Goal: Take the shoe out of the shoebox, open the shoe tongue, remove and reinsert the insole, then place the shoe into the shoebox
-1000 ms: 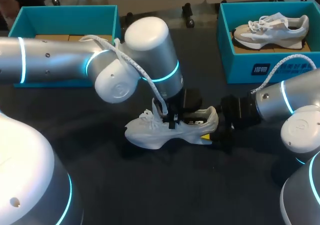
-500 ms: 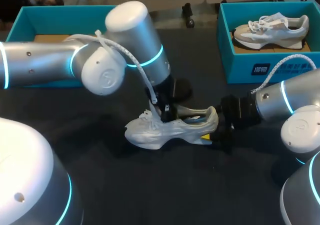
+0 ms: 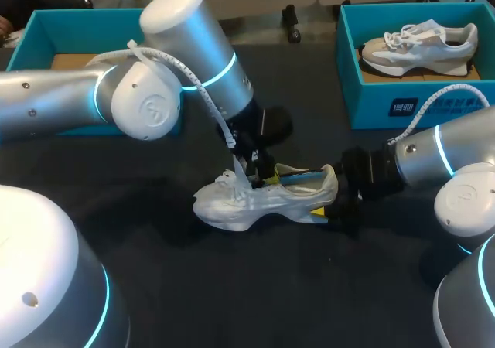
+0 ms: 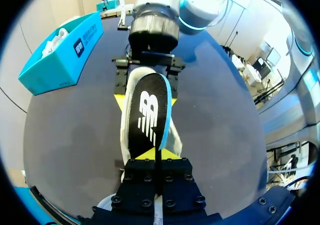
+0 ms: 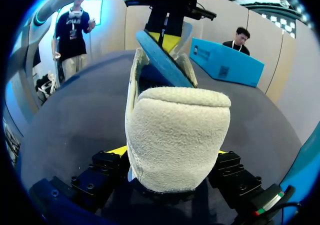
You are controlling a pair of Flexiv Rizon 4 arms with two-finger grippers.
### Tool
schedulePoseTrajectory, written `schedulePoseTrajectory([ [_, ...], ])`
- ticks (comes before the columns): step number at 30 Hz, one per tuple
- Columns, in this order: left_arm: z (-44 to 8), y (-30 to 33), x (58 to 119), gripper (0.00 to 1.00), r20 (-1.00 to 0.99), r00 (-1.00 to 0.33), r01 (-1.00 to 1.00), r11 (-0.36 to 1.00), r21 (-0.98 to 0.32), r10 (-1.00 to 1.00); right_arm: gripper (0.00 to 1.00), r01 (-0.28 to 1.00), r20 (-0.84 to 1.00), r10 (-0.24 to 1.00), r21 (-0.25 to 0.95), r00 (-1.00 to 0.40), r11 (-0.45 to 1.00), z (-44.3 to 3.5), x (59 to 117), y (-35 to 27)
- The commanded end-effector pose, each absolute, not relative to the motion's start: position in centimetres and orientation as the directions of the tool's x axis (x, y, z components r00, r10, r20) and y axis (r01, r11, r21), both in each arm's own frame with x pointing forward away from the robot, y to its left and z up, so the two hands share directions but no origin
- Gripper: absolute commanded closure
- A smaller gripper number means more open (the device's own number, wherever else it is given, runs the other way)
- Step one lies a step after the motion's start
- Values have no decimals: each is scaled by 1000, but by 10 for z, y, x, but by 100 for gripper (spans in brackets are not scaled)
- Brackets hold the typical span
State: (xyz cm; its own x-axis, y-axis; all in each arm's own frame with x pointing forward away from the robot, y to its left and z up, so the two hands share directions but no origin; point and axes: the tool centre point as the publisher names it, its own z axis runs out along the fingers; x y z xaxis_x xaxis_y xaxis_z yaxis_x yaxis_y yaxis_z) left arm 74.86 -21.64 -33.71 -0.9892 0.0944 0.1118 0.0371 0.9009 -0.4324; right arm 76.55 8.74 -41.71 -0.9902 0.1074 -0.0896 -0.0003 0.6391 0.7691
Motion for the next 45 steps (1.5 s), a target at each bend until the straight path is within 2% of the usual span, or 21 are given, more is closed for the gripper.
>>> schedulePoseTrajectory([
  [1, -331, -219, 746, 100, 116, -989, 33, 894, -447, 94, 100, 0, -91, 108, 766, -990, 643, -418, 765, 88],
  [16, -318, -237, 744, 100, 138, -986, 12, 865, -502, 93, 100, 0, -91, 108, 766, -990, 643, -418, 765, 88],
  [19, -319, -239, 744, 83, 145, -986, 0, 862, -506, 86, 100, 0, -91, 108, 766, -990, 643, -418, 765, 88],
  [21, -320, -239, 744, 78, 145, -986, -3, 863, -505, 82, 100, 0, -91, 108, 766, -990, 643, -418, 765, 88],
  [25, -321, -237, 743, 27, 137, -988, -4, 865, -501, 74, 100, 0, -91, 108, 766, -990, 643, -418, 765, 88],
  [26, -321, -235, 742, 20, 134, -988, -4, 865, -502, 74, 100, 0, -91, 108, 766, -990, 643, -418, 765, 88],
  [27, -320, -234, 741, 18, 130, -989, -3, 863, -505, 73, 100, 0, -91, 108, 766, -990, 643, -418, 765, 88],
  [32, -320, -233, 736, 20, 90, -994, 11, 847, -531, 69, 100, 0, -91, 108, 766, -990, 643, -418, 765, 88],
  [36, -319, -234, 730, 16, 53, -995, 39, 834, -551, 82, 100, 0, -91, 108, 766, -990, 643, -418, 765, 88],
  [45, -316, -246, 727, 28, -90, -990, 141, 811, -567, 109, 100, 0, -91, 108, 766, -990, 643, -418, 765, 88],
])
